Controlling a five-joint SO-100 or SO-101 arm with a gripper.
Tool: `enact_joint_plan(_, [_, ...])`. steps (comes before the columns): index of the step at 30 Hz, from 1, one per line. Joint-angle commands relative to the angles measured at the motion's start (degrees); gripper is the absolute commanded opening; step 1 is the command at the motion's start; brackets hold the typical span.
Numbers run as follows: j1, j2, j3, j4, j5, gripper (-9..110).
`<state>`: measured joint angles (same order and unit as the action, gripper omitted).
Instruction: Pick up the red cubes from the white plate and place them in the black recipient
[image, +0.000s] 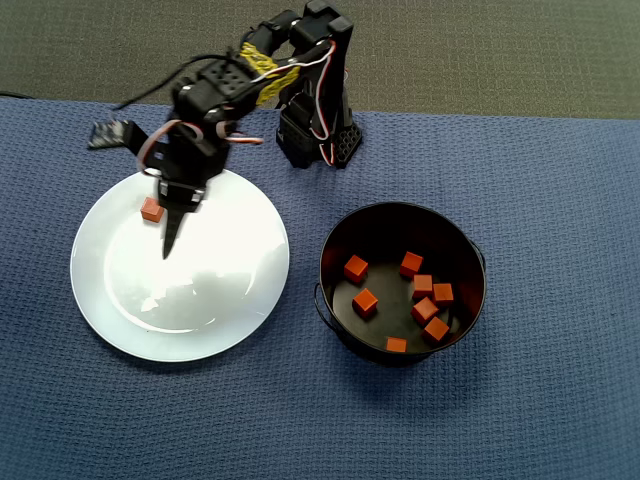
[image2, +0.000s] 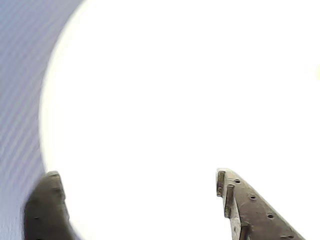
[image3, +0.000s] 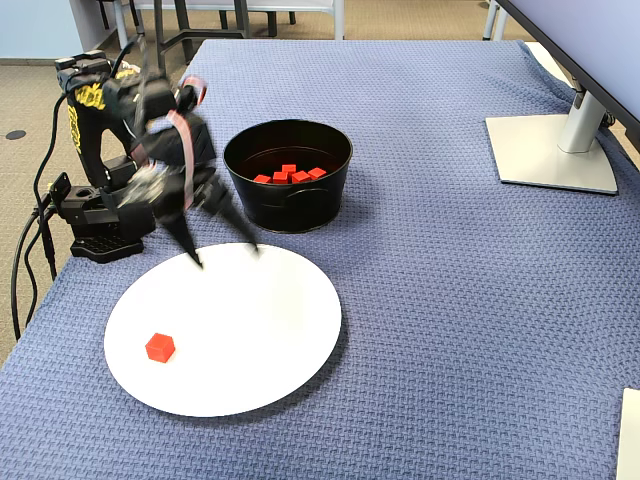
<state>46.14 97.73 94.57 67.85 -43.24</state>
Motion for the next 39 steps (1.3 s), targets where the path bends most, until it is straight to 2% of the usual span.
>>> enact_joint_plan(1, [5.8,-3.43,-1.93,0.79,12.3,33])
enact_joint_plan(8, [9.76,-12.74,-10.63,9.67,26.72,34])
enact_joint_plan(13, [9.49,-14.68,-9.4,11.51,24.26,35])
enact_joint_plan(18, [10.55,-17.31,-7.29,10.28,14.94,35])
enact_joint_plan(26, [9.05,-18.19,-0.18,10.02,-18.54,36])
enact_joint_plan(32, [10.99,-17.93,-0.26,7.65,-17.23,34])
enact_joint_plan(39, [15.73,-18.28,0.44,4.48,-22.68,34])
